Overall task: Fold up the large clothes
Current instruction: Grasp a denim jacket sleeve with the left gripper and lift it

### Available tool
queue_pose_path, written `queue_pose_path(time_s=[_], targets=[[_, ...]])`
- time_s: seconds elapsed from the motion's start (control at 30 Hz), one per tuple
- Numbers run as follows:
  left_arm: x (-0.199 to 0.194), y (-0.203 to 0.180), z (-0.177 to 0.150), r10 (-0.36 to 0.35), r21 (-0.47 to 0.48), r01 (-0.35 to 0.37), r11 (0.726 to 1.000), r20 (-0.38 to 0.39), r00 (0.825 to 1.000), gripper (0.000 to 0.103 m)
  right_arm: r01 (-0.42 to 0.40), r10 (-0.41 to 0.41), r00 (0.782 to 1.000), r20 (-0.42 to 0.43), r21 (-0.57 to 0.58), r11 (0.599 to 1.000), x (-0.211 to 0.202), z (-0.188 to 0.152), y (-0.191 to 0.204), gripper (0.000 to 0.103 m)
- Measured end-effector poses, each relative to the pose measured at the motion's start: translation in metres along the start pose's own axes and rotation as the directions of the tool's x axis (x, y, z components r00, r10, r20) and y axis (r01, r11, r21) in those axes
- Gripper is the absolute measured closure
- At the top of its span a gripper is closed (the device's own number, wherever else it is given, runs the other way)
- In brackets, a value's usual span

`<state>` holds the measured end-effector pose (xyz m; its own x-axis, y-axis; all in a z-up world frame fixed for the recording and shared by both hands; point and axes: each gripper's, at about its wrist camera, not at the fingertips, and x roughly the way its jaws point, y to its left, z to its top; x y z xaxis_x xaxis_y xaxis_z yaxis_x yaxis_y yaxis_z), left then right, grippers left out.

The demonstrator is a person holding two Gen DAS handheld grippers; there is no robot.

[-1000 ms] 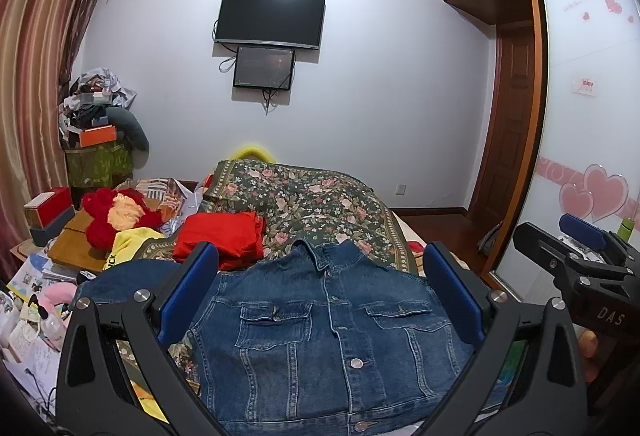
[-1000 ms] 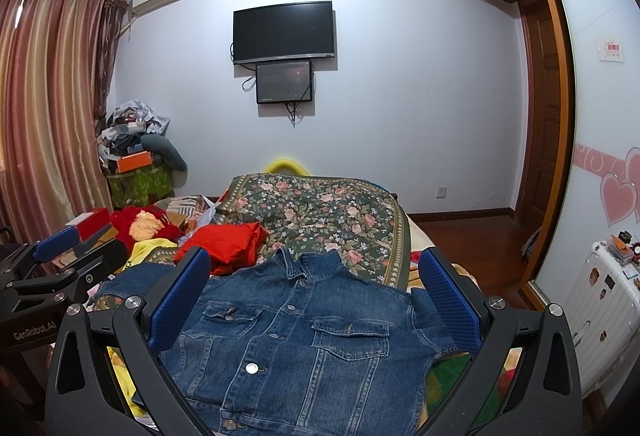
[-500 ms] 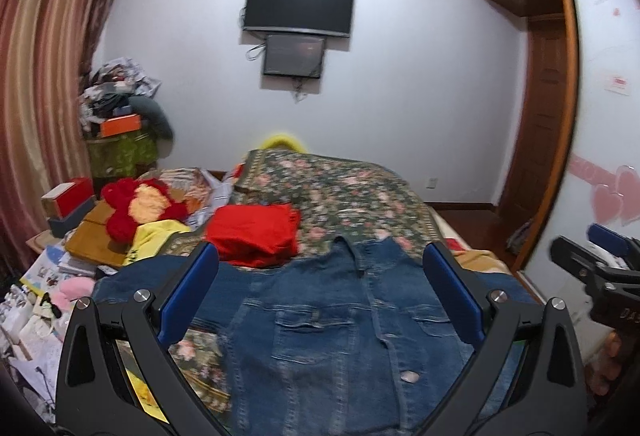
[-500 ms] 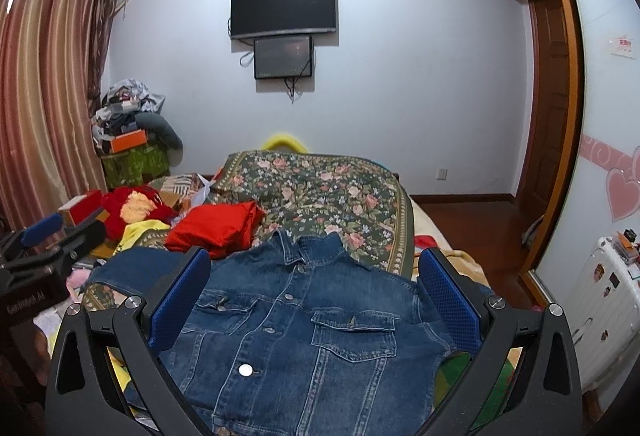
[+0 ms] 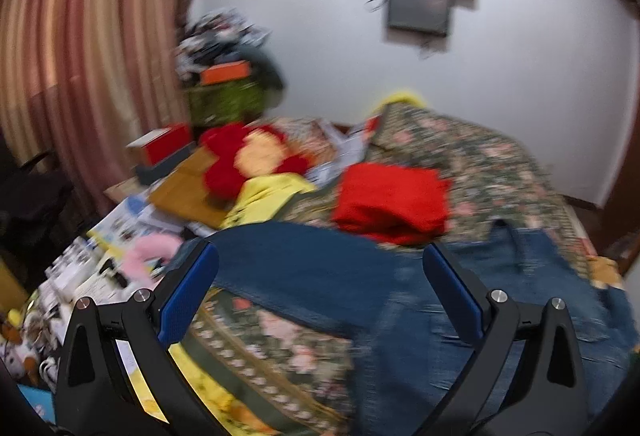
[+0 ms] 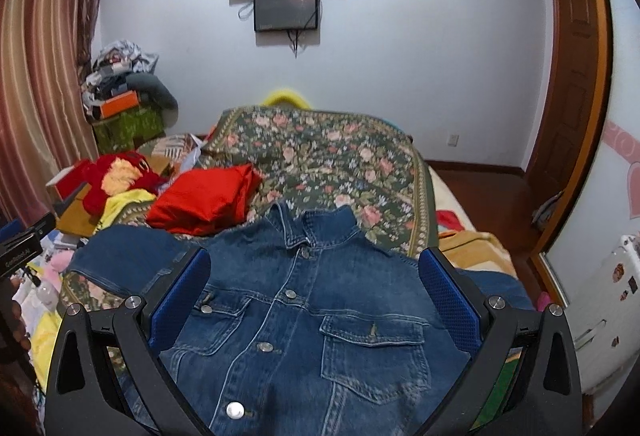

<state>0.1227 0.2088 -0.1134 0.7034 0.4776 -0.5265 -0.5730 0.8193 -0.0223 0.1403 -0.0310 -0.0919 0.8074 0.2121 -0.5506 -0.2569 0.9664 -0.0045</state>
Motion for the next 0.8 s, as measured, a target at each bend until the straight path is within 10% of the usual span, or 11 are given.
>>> queue_pose_path(time_s=[0.33, 0.5, 0.8], targets=[[0.113, 0.093, -0.034, -0.104, -0.246, 0.037, 0.969, -0.265, 0.959, 0.0, 0.003, -0.002, 0.977, -0.212, 0.003, 1.0, 0.077, -0.015, 0.002, 0.0], [0.164, 0.146, -0.057, -0.27, -0.487, 0.067, 0.871, -0.361, 0.893, 0.0, 0.011, -0.013, 0.959, -0.281, -0.009, 1.0, 0.102, -0.021, 0.001, 0.0], [0.221, 0.211, -0.073, -0.409, -0.709, 0.057, 0.703, -0.337, 0.848, 0.0, 0.011, -0.011, 0.943, -0.333, -0.002, 1.0, 0.132, -0.017, 0.005, 0.0]])
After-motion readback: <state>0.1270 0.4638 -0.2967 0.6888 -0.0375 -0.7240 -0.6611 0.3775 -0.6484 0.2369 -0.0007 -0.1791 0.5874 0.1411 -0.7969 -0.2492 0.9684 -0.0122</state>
